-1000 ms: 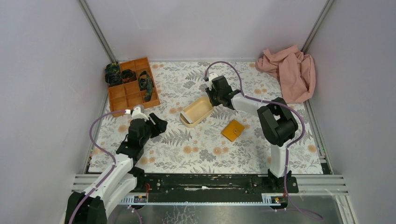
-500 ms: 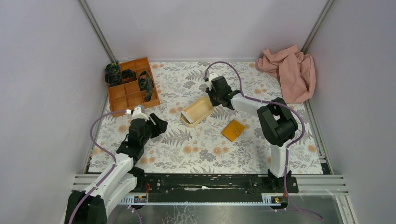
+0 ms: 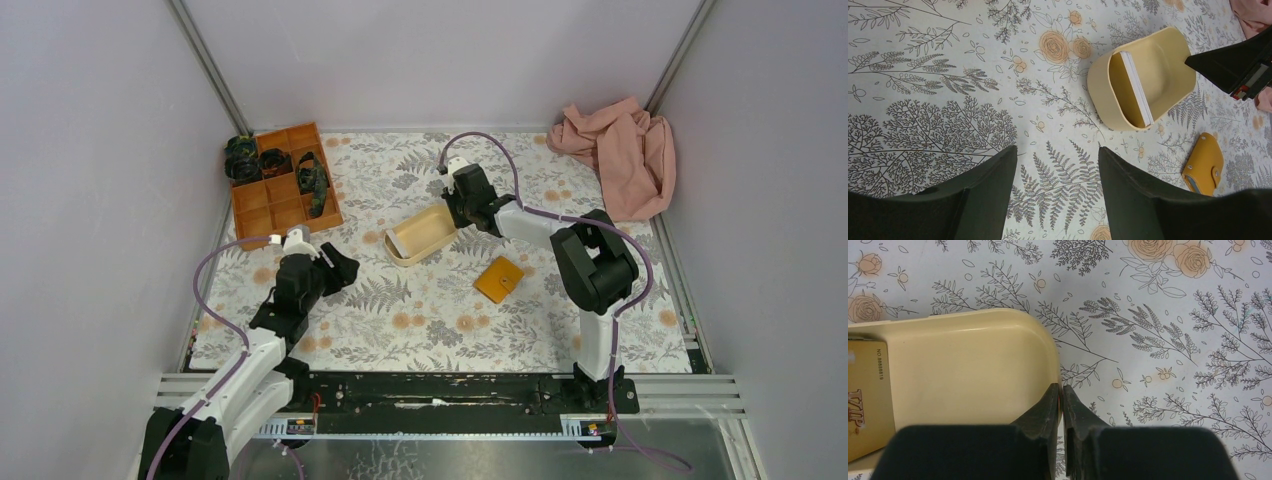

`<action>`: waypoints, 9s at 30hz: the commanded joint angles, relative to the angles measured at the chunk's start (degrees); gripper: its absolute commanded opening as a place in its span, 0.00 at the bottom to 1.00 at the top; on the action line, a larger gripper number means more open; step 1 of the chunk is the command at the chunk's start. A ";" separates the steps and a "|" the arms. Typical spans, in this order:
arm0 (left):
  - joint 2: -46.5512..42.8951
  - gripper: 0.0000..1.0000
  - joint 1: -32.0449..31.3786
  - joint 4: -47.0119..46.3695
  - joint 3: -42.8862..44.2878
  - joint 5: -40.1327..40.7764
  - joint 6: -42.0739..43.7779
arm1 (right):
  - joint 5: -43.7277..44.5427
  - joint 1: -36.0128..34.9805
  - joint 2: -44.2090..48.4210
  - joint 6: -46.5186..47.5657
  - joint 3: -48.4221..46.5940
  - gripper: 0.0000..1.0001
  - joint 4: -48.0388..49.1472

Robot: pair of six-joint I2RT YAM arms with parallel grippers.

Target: Take the credit cards out of the card holder

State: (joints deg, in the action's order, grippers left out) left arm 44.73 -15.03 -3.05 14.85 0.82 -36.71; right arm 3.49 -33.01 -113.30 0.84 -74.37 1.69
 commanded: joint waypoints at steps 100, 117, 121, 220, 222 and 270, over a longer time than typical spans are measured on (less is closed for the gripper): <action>35.03 0.20 -51.37 -24.27 13.01 24.76 -9.36 | 22.34 -0.32 57.93 -29.83 47.90 0.02 -1.02; 26.00 0.96 -63.14 -1.44 16.76 39.12 -22.01 | 17.77 5.24 42.60 -30.12 47.23 0.18 4.28; 28.65 0.95 -63.36 -1.24 19.55 39.04 -21.50 | 13.84 5.24 42.19 -28.58 48.87 0.13 6.59; 56.29 0.48 -63.71 -25.54 18.59 37.56 -20.35 | 6.31 -6.27 28.17 -20.41 39.62 0.04 10.62; 55.11 0.48 -63.47 -25.18 16.96 38.62 -21.29 | 6.72 -6.27 28.95 -20.41 39.97 0.05 10.79; 54.90 0.56 -56.39 -13.58 20.49 36.23 -25.96 | 14.80 -19.20 43.00 -17.48 48.88 0.52 3.07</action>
State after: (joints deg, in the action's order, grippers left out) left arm 97.30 -72.18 -18.48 36.71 38.35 -61.95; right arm 17.41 -51.48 -68.25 -16.69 -24.10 5.02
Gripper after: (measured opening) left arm 0.558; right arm 0.515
